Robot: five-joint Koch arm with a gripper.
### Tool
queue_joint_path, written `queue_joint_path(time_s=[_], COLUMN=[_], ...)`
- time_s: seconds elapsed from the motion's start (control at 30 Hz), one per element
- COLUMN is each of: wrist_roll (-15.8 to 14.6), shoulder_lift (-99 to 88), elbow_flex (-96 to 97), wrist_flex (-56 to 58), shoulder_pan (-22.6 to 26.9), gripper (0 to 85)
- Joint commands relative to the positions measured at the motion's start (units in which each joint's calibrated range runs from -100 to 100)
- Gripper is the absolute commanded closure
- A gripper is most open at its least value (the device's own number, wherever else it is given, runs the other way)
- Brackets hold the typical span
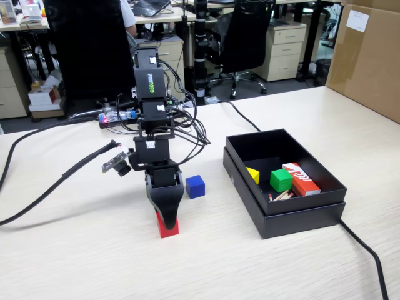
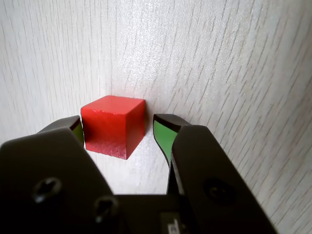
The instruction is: Put the red cube on top of the blue cube
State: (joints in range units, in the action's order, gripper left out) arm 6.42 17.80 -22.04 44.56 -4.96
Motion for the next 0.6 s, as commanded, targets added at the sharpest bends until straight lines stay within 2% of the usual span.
queue_joint_path(time_s=[0.0,0.13,0.27,0.47,0.57], wrist_roll=[0.49,0.49,0.24,-0.1,-0.93], shoulder_lift=[-1.1,-1.22,-1.33,-1.45,-1.79], elbow_flex=[-2.52,-2.52,-3.34,-3.16,-4.34], wrist_flex=[3.17,3.78,3.69,3.69,3.69], shoulder_pan=[0.15,0.15,-0.1,-0.15,-0.34], gripper=[55.1,56.4,66.9,67.8,84.7])
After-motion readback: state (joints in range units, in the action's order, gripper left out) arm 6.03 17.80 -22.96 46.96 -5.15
